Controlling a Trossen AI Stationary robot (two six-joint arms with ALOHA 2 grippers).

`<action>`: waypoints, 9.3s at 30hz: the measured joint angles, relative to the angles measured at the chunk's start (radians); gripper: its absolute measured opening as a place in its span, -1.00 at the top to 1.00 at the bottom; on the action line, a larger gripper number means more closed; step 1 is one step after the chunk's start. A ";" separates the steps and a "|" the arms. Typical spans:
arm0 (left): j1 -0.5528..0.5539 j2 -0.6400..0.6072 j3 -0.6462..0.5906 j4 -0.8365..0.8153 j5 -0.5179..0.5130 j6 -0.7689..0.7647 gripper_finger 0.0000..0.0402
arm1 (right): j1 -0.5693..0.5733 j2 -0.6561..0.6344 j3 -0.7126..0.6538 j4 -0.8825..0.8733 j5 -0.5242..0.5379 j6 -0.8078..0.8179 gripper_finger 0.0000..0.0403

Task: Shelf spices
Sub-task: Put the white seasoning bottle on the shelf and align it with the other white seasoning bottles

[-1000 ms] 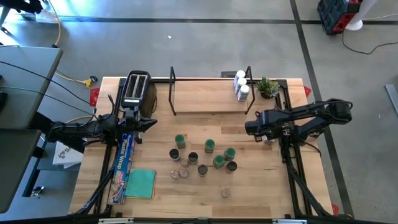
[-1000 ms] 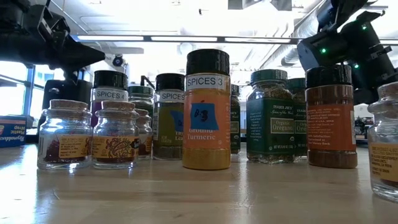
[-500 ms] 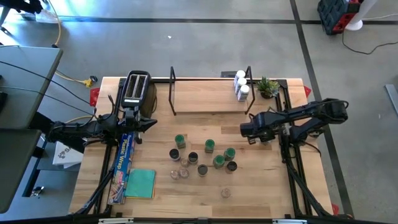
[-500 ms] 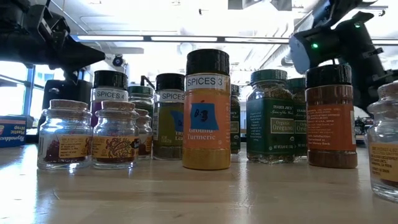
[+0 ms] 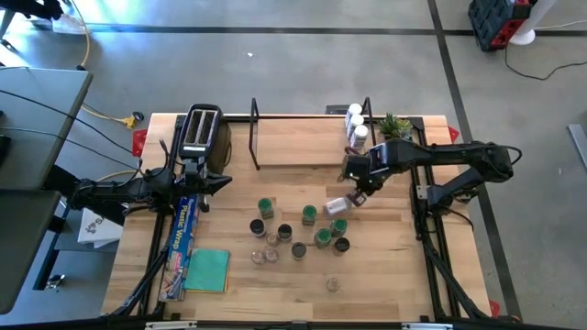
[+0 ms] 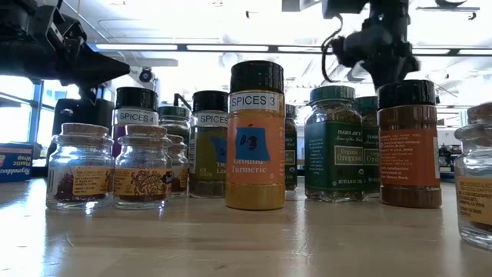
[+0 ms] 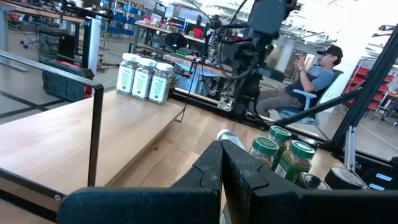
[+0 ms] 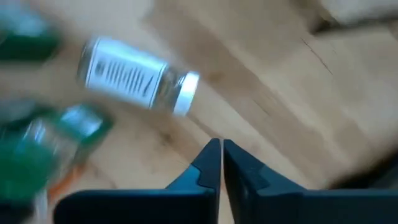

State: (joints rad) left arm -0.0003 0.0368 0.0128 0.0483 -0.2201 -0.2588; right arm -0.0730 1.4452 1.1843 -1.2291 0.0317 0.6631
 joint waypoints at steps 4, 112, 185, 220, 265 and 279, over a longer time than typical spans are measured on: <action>0.000 0.000 0.000 0.000 0.045 0.000 1.00 | -0.006 0.000 -0.022 0.045 -0.082 -0.310 0.63; 0.000 0.000 0.000 -0.008 0.295 0.000 1.00 | -0.134 0.223 -0.331 0.791 -0.249 -1.757 -0.39; 0.000 0.000 0.000 -0.030 0.295 0.000 1.00 | 0.392 0.044 0.004 -0.185 -0.261 0.210 -0.52; 0.000 0.000 0.000 -0.029 0.295 0.000 1.00 | 0.826 -0.195 -0.666 0.486 0.296 0.503 -0.50; 0.000 0.000 0.000 -0.029 0.295 0.000 1.00 | 0.162 0.040 -0.288 0.108 -0.854 0.526 -0.10; 0.000 0.000 0.000 -0.029 0.295 0.000 1.00 | 0.079 0.066 -0.252 0.036 -0.769 0.369 -0.18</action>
State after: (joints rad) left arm -0.0006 0.0367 0.0124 0.0189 0.0753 -0.2588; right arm 0.0062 1.5108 0.9319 -1.1935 -0.7374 1.0323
